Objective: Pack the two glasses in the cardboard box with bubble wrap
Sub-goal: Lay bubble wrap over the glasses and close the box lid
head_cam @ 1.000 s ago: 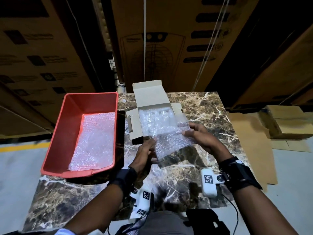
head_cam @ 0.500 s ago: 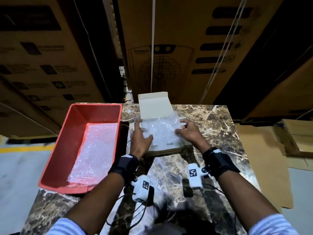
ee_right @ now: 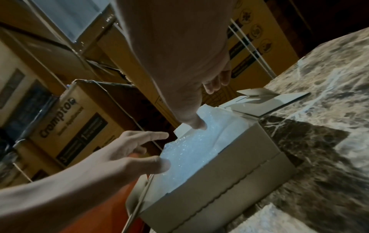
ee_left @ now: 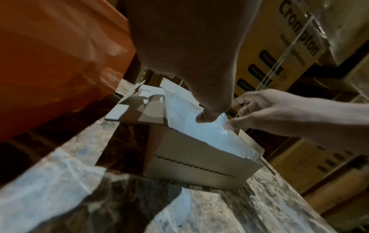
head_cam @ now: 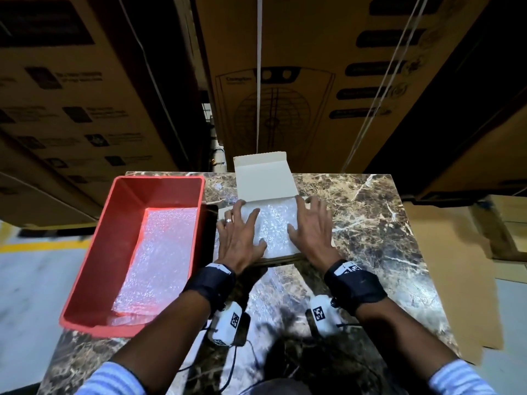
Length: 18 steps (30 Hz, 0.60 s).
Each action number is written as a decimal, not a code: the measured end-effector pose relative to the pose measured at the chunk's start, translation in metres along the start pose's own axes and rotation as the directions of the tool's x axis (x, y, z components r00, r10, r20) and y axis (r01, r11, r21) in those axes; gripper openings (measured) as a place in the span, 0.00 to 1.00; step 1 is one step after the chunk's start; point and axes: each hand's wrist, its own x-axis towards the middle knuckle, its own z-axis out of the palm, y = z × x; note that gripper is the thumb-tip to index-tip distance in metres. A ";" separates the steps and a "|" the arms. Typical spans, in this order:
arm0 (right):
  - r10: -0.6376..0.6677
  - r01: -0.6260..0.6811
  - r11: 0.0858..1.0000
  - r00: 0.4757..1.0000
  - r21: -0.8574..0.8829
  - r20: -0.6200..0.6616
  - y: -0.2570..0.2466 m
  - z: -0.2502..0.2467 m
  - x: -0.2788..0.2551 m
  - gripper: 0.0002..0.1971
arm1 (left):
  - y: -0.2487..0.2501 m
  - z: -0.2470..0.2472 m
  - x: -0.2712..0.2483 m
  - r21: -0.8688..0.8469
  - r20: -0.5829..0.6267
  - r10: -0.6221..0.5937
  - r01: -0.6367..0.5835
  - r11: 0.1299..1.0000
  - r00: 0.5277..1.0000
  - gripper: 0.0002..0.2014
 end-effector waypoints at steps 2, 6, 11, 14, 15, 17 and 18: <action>-0.113 0.114 0.993 0.993 0.034 -0.019 -0.006 0.001 0.004 0.32 | -0.001 -0.003 0.006 0.082 0.069 0.063 -0.068 0.994 0.996 0.38; -0.250 0.239 0.966 0.959 0.094 0.133 -0.011 0.017 0.007 0.37 | -0.008 -0.001 0.015 0.212 0.236 0.129 -0.180 0.961 0.963 0.36; -0.227 0.226 0.973 0.906 0.046 0.356 -0.002 0.044 0.008 0.47 | -0.019 0.008 0.013 0.278 0.400 0.118 -0.243 0.929 0.909 0.42; -0.200 0.253 0.964 0.896 -0.086 0.398 -0.001 0.052 0.009 0.54 | -0.020 0.005 0.016 0.289 0.446 0.109 -0.258 0.922 0.888 0.45; -0.186 0.256 0.959 0.895 -0.125 0.406 0.001 0.053 0.009 0.55 | -0.019 0.003 0.019 0.282 0.460 0.101 -0.253 0.925 0.882 0.47; -0.172 0.260 0.953 0.887 -0.155 0.428 0.002 0.052 0.011 0.57 | -0.018 0.001 0.025 0.259 0.488 0.088 -0.241 0.935 0.868 0.50; -0.171 0.264 0.952 0.880 -0.156 0.444 0.002 0.052 0.013 0.57 | -0.018 0.001 0.027 0.246 0.500 0.084 -0.235 0.940 0.862 0.52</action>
